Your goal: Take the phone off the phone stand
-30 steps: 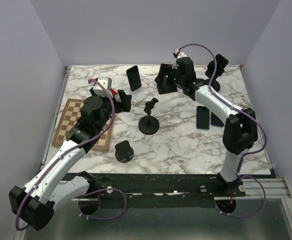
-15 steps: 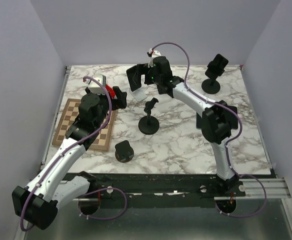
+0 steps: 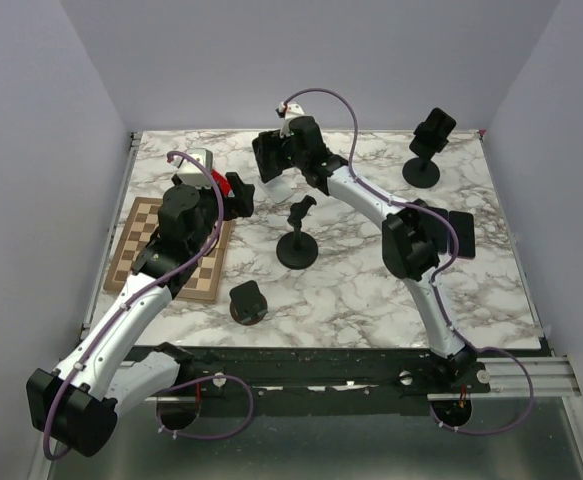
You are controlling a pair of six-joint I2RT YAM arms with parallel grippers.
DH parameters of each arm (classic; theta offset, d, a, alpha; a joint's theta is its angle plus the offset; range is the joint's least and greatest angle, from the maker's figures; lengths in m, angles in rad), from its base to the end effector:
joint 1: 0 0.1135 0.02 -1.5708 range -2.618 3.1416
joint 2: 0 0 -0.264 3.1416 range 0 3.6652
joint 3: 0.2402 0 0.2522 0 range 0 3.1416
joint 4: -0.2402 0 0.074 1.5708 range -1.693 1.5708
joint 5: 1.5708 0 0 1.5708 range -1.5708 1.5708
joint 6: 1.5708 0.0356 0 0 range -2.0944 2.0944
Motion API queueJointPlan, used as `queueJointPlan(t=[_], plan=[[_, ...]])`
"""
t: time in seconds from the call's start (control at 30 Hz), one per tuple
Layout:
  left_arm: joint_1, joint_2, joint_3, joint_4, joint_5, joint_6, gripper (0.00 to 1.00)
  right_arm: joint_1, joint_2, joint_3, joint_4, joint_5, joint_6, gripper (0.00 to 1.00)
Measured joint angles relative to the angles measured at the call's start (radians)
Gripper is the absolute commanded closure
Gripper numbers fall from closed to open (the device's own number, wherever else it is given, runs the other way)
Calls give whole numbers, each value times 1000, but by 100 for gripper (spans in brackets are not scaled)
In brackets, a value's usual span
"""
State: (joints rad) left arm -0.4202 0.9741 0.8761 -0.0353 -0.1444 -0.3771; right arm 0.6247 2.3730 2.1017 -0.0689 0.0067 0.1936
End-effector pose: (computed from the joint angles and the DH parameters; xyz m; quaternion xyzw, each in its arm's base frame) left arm 0.2117 -0.0890 0.3531 -0.0313 0.7515 -0.2049 0.6263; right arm 0.4586 0.3304 0.2526 -0.1728 0.7981 0.2271 0.5306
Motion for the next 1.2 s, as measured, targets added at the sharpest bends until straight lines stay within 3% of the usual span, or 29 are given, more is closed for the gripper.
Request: queueJointPlan(t=[0.57, 0.87, 1.1, 1.2], plan=[[2, 7, 0, -6, 19, -8, 2, 6, 97, 108, 31, -19, -29, 5], [2, 9, 0, -8, 27, -11, 2, 22, 119, 129, 37, 31, -68, 21], [2, 9, 0, -8, 30, -13, 2, 31, 129, 139, 52, 57, -94, 53], [2, 9, 0, -8, 31, -13, 2, 34, 129, 138, 52, 63, -102, 62]])
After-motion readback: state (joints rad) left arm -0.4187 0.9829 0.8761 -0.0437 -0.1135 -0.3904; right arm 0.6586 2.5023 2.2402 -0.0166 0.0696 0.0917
